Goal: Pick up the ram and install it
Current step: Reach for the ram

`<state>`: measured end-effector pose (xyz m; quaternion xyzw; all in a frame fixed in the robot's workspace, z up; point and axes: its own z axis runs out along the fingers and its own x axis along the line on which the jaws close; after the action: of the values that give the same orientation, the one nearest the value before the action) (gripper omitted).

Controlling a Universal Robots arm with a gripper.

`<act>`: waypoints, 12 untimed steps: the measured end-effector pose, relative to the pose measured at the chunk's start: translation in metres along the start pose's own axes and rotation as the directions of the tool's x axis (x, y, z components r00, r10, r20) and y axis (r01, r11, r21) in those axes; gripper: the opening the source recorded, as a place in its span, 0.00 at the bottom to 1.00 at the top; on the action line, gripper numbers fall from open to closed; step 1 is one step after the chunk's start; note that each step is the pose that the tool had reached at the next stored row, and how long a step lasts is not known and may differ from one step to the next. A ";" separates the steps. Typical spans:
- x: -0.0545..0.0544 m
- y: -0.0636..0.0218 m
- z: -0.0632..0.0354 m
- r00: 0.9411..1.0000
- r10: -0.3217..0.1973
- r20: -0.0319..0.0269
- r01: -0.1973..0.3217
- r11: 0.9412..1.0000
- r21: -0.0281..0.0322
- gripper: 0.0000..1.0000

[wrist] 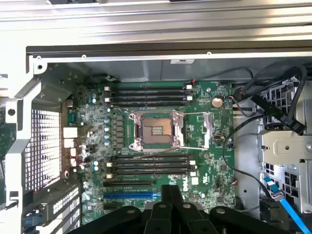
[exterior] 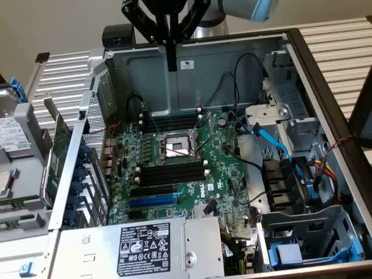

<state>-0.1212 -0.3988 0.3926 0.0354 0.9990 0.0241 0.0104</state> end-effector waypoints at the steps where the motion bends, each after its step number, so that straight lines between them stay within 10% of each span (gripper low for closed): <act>1: 0.000 0.0000 0.0000 1.000 0.000 0.000 0.000 1.000 0.000 0.10; 12: 0.000 0.0000 0.0000 1.000 0.000 0.000 0.000 1.000 0.000 0.10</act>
<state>-0.1212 -0.3988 0.3926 0.0354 0.9990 0.0240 0.0104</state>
